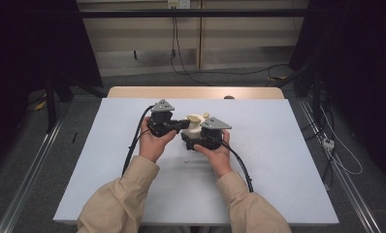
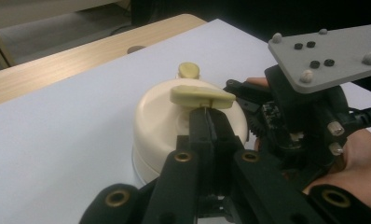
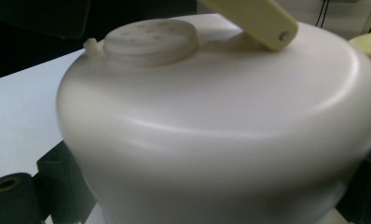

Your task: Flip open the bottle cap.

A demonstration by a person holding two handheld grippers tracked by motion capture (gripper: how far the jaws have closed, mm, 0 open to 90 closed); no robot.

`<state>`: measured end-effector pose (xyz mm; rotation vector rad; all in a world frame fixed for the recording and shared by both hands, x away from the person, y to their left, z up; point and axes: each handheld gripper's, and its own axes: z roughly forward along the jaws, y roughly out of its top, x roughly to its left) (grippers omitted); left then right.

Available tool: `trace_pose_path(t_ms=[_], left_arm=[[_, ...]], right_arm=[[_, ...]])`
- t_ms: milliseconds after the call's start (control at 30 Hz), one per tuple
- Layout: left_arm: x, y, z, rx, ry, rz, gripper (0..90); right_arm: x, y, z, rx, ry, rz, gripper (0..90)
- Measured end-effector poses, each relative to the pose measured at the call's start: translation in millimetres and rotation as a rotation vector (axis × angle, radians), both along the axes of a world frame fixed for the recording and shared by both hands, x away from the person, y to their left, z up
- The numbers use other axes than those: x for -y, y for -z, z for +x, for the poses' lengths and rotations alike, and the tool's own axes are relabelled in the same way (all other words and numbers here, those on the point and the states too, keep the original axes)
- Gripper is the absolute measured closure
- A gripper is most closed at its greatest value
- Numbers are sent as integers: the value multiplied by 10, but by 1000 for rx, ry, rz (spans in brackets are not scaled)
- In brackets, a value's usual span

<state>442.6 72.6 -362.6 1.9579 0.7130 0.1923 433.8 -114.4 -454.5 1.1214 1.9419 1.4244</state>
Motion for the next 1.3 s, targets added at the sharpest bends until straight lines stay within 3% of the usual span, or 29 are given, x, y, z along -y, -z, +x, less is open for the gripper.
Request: trace_pose_path(t_ms=[1300], left_arm=[[100, -111, 71, 14, -2, -1, 900]], right_arm=[[1, -5, 5, -2, -3, -3, 62]])
